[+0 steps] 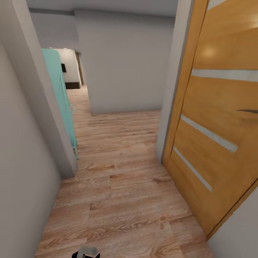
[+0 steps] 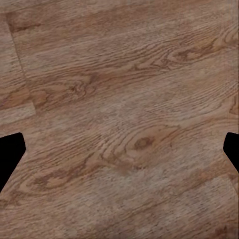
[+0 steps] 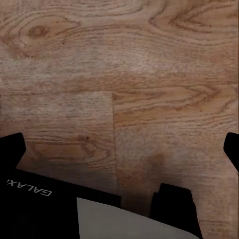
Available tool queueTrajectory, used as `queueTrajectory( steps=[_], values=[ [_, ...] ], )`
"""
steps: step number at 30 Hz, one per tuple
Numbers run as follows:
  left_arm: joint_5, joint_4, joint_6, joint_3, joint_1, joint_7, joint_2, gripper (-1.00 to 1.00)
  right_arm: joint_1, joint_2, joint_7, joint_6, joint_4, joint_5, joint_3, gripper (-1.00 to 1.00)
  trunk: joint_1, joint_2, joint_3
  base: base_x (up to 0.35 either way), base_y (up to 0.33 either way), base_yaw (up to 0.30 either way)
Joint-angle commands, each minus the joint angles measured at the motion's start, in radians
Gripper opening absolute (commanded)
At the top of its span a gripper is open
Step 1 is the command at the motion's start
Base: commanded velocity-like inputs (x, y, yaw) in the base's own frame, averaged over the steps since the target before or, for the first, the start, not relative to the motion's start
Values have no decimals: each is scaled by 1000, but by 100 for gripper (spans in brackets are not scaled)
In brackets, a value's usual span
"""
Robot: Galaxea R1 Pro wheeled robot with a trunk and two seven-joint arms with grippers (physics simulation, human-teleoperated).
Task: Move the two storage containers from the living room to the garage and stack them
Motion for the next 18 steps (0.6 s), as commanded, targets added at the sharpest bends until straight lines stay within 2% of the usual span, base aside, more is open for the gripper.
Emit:
queueTrajectory(
  steps=[1,7,18],
  values=[
    [-5,1,-4,-2,-1,0,0,100,-1,-1,2,-5,3,2,7,100,0,0,-1,270,0,207],
    [-5,1,-4,-2,-1,0,1,100,-1,0,2,-5,3,2,7,100,0,0,-1,270,0,154],
    [-5,1,-4,-2,-1,0,1,100,-1,-1,2,-5,3,2,7,100,0,0,-1,270,0,22]
  ],
)
